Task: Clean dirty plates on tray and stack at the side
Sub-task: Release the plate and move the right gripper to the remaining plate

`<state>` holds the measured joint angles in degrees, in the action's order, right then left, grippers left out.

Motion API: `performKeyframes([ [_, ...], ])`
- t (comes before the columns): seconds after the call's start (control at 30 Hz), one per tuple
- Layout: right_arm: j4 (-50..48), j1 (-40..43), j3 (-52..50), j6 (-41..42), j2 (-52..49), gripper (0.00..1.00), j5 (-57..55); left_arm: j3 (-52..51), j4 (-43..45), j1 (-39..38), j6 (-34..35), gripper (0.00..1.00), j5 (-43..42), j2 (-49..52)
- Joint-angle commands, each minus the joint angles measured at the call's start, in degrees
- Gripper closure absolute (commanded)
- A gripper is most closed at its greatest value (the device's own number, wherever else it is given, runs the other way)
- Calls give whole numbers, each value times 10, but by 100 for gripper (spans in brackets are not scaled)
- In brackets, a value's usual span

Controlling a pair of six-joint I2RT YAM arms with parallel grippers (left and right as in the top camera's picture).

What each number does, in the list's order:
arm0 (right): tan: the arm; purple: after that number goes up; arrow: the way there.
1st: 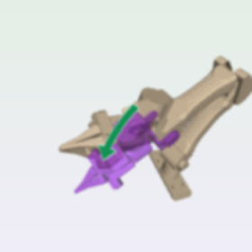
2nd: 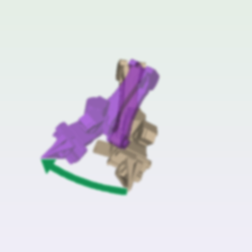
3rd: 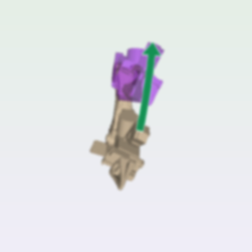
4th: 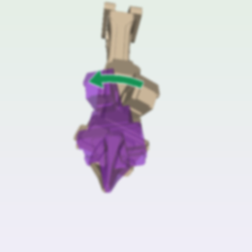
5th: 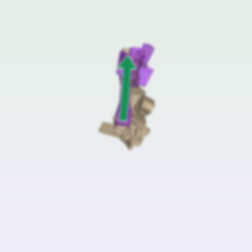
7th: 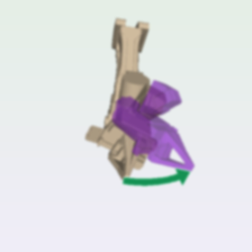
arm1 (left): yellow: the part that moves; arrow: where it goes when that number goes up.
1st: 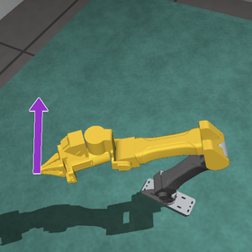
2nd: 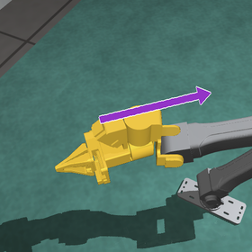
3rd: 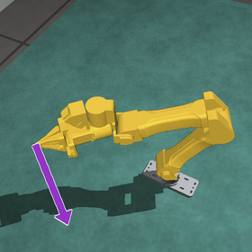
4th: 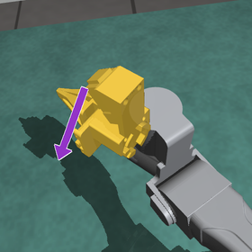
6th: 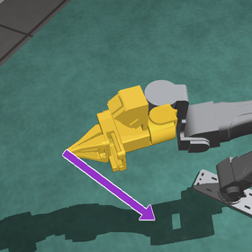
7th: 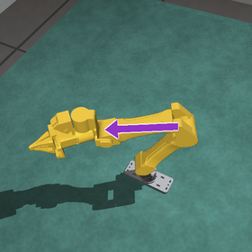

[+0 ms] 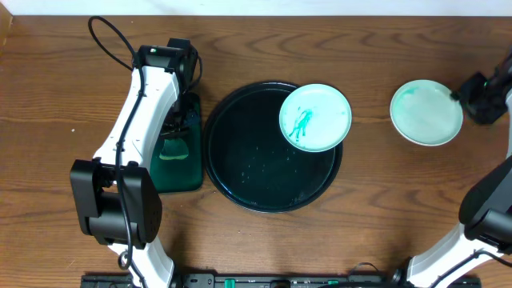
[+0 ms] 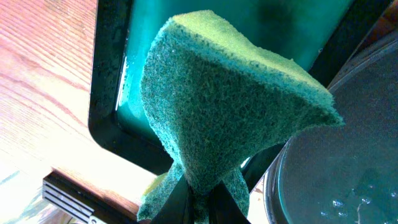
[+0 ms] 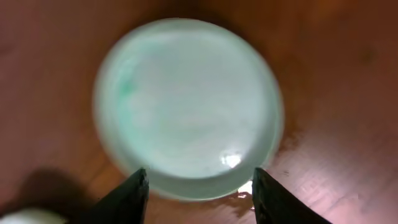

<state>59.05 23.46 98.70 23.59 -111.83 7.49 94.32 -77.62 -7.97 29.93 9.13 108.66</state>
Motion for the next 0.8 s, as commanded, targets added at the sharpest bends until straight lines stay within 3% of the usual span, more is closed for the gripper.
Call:
performKeyframes([
  [0.0, 22, -42, 30, -186, 11, 44, 127, -3, -3, 2, -5, 92, 3, 7],
  [0.07, 43, -68, 27, -239, 10, 38, 171, -3, -3, 2, -5, 92, 3, 7],
  [0.23, 52, -136, -7, -241, 8, 34, 164, -4, -4, 2, -5, 93, 3, 7],
  [0.5, -51, -236, -76, -226, 8, 36, 152, -3, -12, 2, -5, 92, 3, 7],
  [0.77, -147, -269, -140, -172, -6, 37, 134, -3, -12, 2, -5, 92, 3, 7],
])
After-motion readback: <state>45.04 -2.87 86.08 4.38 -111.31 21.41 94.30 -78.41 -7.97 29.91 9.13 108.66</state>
